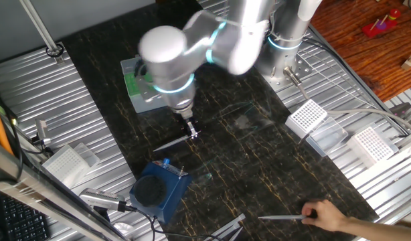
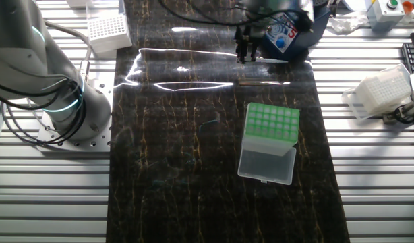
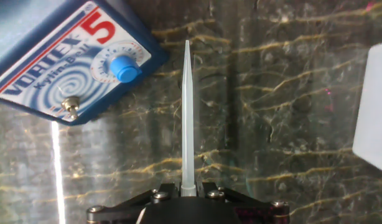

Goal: Insert a large pipette tip into the holder for large pipette tips

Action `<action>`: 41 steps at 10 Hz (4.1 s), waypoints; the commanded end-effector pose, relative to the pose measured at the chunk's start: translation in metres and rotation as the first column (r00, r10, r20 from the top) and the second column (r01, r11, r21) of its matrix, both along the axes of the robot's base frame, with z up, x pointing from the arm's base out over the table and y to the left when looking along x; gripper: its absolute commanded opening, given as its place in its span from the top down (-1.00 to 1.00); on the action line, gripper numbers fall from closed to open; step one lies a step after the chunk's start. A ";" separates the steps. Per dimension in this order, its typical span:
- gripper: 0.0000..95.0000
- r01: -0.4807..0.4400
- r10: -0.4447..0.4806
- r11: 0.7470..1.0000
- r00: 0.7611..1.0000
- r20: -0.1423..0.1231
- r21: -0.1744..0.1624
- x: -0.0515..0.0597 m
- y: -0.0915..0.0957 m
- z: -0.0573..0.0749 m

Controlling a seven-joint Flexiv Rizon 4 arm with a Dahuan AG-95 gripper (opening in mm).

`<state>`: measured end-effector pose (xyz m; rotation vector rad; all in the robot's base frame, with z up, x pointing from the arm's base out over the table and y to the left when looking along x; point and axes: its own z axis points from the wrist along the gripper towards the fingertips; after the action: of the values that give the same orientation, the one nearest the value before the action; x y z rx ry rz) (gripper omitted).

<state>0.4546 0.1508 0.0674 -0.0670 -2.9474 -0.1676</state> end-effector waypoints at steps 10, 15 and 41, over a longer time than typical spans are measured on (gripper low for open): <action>1.00 -0.013 0.026 0.996 0.988 -0.154 0.085 0.004 0.005 0.002; 1.00 -0.003 0.022 0.995 0.982 -0.187 0.102 0.005 0.006 0.003; 1.00 0.036 -0.012 0.993 0.979 -0.203 0.115 0.010 0.023 0.025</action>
<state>0.4679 0.1754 0.0925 -0.0489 -2.6768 -0.3111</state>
